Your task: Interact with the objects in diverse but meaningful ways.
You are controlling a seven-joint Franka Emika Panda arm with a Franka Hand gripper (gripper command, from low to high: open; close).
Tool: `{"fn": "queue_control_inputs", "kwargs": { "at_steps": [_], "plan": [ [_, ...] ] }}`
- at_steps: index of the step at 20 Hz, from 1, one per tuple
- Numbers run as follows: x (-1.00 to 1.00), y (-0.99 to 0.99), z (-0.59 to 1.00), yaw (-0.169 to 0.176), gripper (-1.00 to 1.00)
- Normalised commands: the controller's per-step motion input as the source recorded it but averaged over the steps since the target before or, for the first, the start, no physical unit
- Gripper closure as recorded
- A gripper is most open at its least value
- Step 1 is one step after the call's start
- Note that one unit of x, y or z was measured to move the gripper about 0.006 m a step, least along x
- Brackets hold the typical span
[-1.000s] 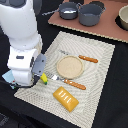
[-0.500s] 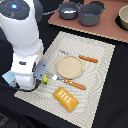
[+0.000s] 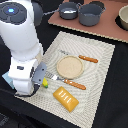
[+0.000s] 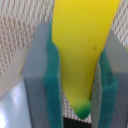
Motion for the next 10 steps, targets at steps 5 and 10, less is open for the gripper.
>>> {"fn": "queue_control_inputs", "kwargs": {
  "at_steps": [5,10],
  "plan": [
    [0.01,-0.49,0.56,-0.133,1.0],
    [0.57,0.01,1.0,-0.028,1.0]
  ]
}}
